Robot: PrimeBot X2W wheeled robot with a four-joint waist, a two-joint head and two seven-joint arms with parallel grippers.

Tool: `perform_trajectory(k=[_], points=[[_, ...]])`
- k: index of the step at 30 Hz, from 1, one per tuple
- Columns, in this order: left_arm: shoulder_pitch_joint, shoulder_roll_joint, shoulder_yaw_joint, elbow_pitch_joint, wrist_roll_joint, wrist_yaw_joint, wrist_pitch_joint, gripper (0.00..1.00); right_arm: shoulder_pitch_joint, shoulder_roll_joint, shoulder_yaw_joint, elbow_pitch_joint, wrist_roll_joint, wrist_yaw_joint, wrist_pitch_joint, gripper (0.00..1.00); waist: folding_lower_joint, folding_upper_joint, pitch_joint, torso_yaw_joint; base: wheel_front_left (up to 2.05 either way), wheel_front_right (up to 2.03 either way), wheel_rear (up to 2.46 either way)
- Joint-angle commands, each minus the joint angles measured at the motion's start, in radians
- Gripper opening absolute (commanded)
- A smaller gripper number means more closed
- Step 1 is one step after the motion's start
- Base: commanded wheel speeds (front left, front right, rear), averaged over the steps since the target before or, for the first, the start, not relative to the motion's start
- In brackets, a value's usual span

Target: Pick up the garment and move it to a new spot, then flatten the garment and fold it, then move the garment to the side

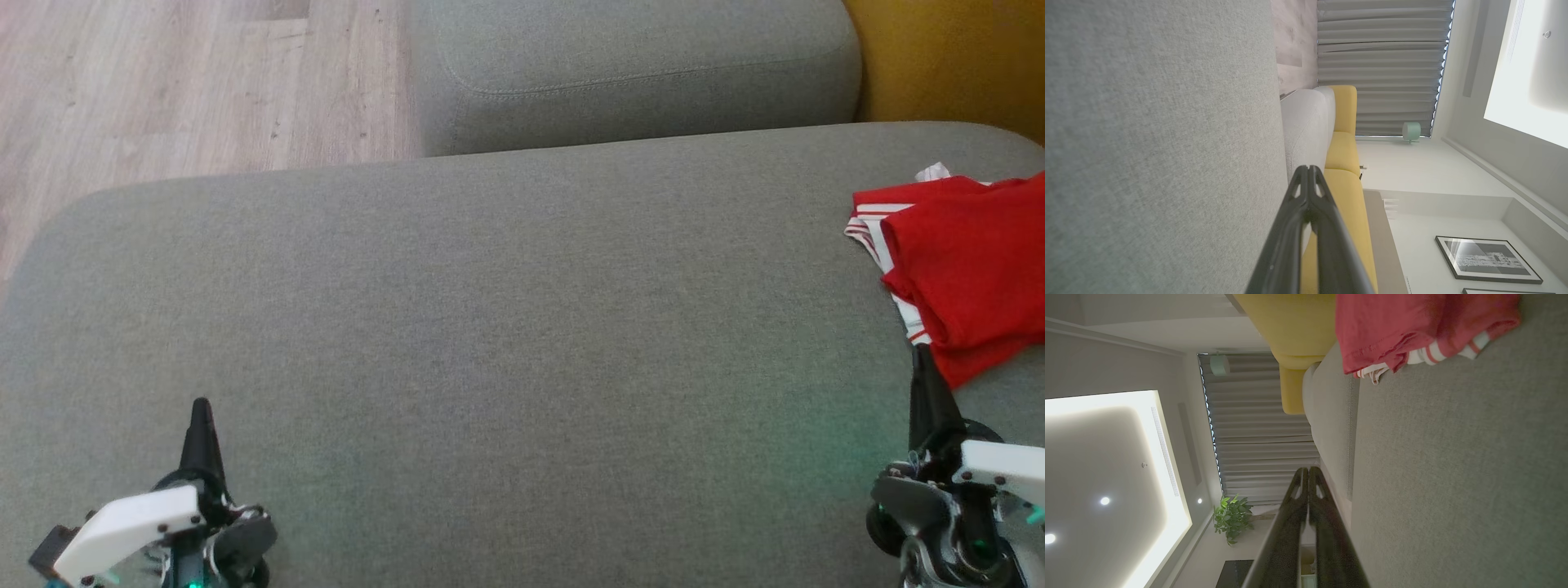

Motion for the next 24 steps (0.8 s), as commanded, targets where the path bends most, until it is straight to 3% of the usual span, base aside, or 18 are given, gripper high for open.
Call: perform_trajectory(k=[1,24], points=[[-0.05,0.007,0.04,-0.028,0.006,-0.007,0.007,0.0,-0.054,-0.003,0.016,-0.032,-0.002,0.008,0.007,0.0,0.0,0.0,0.0,0.0,0.0,0.0,0.0],[-0.051,0.002,0.047,-0.028,0.012,-0.007,0.012,0.0,-0.055,0.001,0.01,-0.031,-0.006,0.008,0.012,0.0,0.0,0.0,0.0,0.0,0.0,0.0,0.0]])
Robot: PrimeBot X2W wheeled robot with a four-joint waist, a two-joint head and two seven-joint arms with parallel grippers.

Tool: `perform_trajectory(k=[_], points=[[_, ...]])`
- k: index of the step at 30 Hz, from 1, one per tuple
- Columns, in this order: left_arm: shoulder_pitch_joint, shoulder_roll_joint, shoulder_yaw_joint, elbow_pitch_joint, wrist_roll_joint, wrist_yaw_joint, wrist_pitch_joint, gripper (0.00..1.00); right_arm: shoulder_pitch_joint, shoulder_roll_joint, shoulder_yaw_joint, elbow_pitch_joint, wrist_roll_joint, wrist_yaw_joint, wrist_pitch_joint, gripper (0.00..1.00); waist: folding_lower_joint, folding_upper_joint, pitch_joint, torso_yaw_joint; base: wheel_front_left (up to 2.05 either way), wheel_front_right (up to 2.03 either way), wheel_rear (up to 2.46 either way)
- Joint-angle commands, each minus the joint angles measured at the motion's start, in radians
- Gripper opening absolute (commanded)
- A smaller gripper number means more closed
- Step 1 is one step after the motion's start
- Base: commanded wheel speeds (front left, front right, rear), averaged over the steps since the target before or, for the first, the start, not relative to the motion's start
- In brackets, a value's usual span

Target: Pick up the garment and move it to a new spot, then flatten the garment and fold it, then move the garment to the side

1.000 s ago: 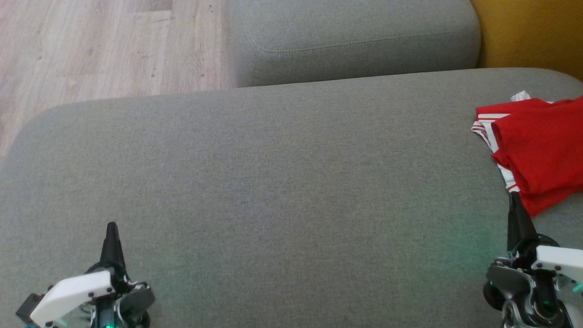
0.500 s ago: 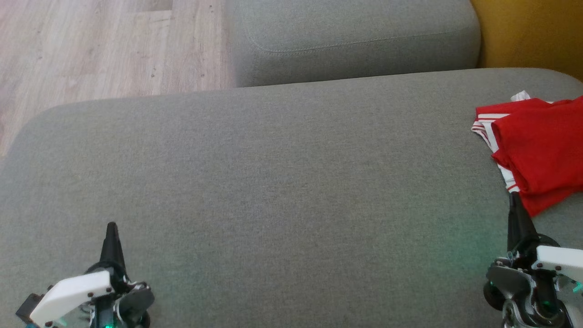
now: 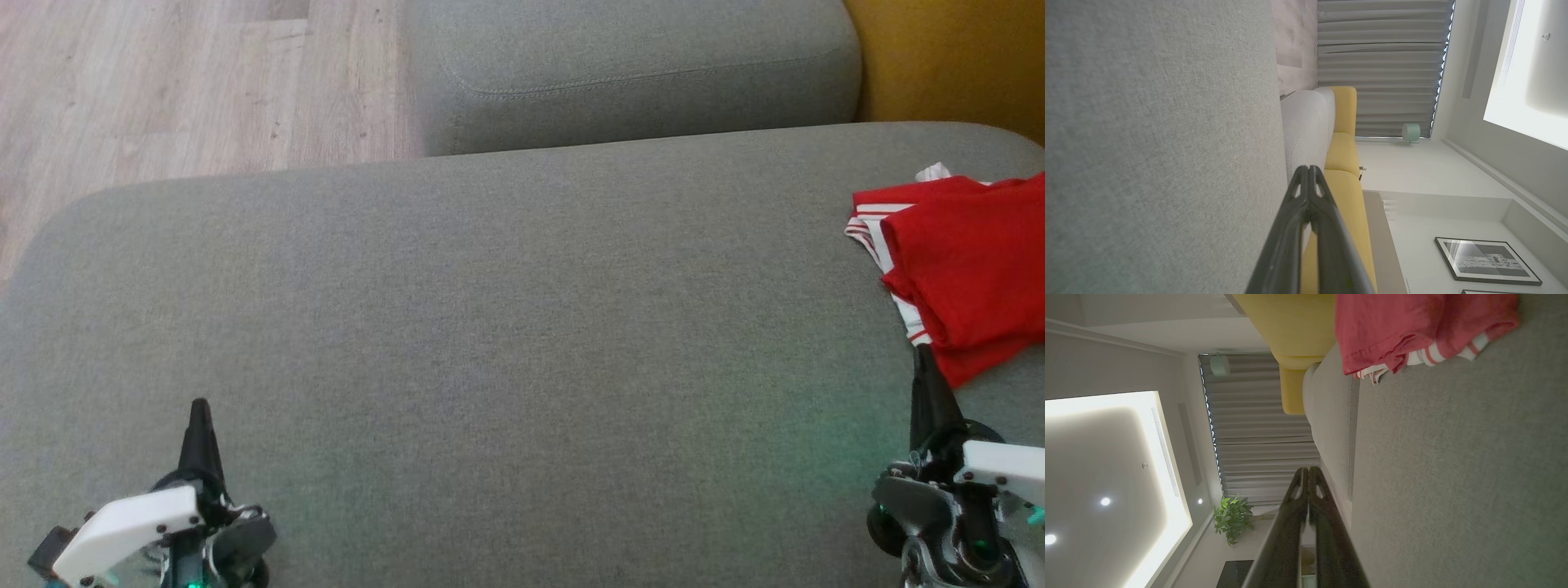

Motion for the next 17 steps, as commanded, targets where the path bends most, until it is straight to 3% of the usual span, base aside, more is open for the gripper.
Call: perform_trajectory(k=[1,17], points=[[-0.051,0.008,0.036,-0.028,0.009,-0.007,0.005,0.0,-0.055,-0.001,0.016,-0.031,-0.006,0.008,0.007,0.0,0.0,0.0,0.0,0.0,0.0,0.0,0.0],[-0.051,0.005,0.04,-0.028,0.013,-0.007,0.008,0.0,-0.055,0.002,0.013,-0.031,-0.009,0.008,0.01,0.0,0.0,0.0,0.0,0.0,0.0,0.0,0.0]])
